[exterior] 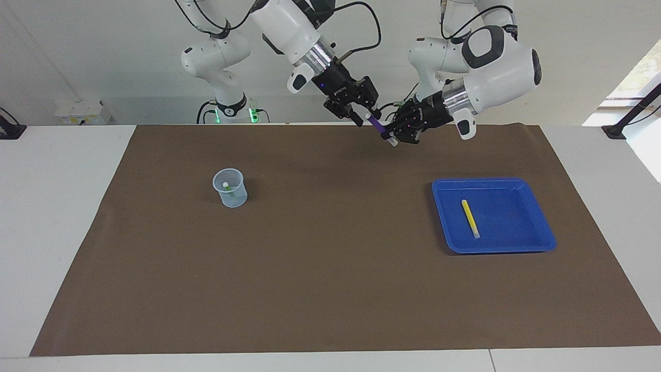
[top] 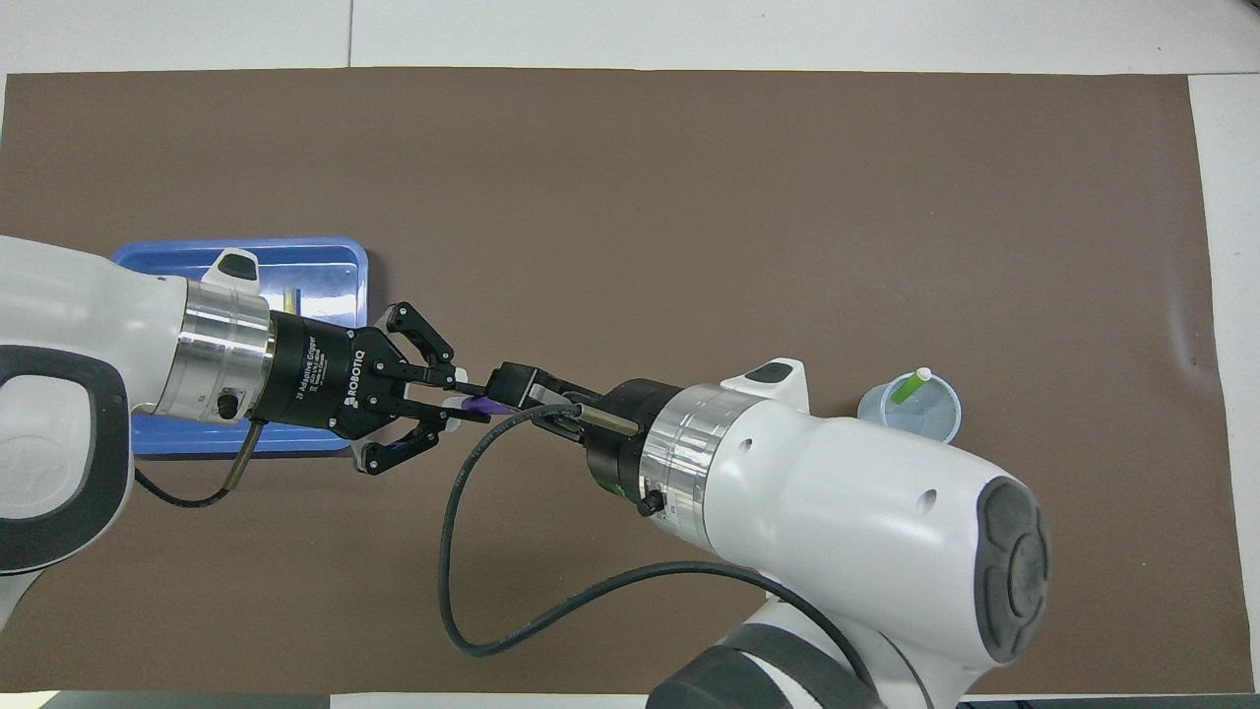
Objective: Transfer and insert pens with both arms
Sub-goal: 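Take the purple pen with the right gripper and insert it into the cup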
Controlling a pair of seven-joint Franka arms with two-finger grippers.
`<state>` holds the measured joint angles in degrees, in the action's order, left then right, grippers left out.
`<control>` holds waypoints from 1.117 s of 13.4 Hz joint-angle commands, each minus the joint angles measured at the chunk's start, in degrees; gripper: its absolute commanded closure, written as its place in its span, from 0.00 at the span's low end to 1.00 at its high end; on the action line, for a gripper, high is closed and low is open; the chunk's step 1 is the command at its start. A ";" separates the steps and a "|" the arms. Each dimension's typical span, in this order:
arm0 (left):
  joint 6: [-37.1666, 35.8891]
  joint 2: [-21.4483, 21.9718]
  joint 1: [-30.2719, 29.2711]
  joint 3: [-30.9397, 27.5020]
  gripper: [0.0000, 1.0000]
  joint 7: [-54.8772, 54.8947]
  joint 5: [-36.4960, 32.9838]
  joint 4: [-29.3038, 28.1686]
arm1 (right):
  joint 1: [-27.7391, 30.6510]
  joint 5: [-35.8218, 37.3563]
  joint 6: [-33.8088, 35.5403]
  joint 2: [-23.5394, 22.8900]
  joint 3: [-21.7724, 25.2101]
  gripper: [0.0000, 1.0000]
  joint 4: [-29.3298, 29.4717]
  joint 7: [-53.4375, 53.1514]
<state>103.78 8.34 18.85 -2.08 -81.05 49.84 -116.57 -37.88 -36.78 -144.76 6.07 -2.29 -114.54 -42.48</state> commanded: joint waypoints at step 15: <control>4.68 2.29 2.68 -0.73 0.00 -1.57 0.61 -1.29 | 5.51 0.74 12.18 -0.62 0.27 1.00 4.31 3.09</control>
<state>107.04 8.99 20.35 -2.19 -81.46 49.96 -116.66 -36.01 -36.50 -139.01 5.95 -1.96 -113.51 -42.00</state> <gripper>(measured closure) 0.502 0.819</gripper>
